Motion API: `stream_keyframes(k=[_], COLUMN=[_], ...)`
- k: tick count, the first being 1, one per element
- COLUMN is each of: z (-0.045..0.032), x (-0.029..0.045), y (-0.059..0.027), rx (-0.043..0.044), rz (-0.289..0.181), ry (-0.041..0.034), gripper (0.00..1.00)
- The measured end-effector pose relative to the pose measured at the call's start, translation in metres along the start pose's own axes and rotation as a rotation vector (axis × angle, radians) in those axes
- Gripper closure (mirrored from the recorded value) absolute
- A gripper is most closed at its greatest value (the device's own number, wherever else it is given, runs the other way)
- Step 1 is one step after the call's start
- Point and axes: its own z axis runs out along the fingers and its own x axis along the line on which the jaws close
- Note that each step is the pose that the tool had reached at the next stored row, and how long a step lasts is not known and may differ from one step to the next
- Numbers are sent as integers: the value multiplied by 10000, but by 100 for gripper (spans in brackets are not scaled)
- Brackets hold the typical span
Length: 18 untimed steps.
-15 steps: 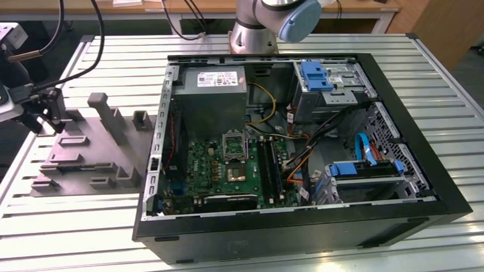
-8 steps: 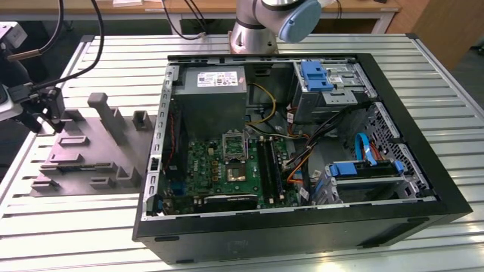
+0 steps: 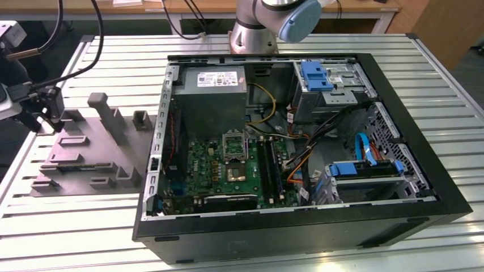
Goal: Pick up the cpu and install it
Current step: 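Pick up the cpu and move it towards the insertion slot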
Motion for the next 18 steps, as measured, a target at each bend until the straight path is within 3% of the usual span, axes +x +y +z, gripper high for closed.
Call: stream_keyframes(k=[18], z=[-49], x=[0], y=[1], rx=[1], rz=[0], ry=[2], gripper=[53])
